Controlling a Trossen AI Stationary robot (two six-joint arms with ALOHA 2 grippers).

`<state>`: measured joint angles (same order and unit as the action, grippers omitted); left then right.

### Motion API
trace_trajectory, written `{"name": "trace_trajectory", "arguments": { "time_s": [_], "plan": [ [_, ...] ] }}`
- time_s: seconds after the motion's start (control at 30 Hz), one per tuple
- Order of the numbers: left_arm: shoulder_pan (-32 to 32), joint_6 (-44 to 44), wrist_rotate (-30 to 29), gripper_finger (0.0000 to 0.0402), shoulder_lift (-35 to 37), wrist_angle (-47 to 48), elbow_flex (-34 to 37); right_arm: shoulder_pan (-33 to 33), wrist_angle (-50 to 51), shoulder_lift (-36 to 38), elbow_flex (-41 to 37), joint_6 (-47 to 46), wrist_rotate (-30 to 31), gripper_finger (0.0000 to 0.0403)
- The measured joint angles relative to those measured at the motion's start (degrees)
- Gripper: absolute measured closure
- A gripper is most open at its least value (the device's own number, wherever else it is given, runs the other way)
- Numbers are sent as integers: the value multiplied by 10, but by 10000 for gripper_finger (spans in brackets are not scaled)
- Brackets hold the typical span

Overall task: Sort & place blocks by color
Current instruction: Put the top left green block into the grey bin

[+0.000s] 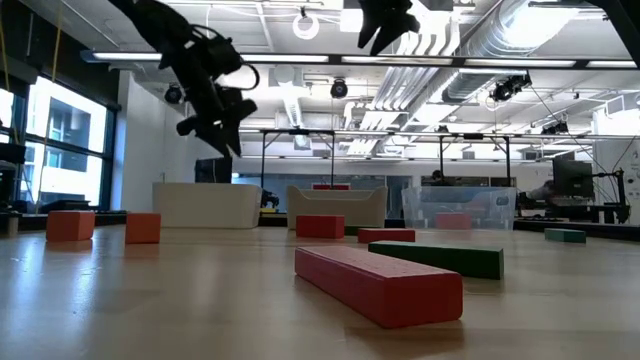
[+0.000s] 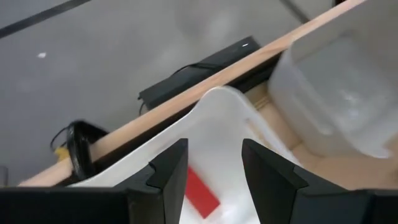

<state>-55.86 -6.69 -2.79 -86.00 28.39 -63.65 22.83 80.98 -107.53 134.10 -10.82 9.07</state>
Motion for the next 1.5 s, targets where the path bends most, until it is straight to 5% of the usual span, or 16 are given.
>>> {"name": "trace_trajectory", "arguments": {
  "time_s": [0.37,0.83,1.5],
  "plan": [
    [1,14,111,259,69,45,-9,-5,85,0,0,-75,-35,212],
    [56,29,113,259,144,88,-9,-58,90,-18,0,-69,-35,211],
    [98,39,112,259,152,120,-9,-82,90,-107,0,-52,-48,175]
  ]
}}
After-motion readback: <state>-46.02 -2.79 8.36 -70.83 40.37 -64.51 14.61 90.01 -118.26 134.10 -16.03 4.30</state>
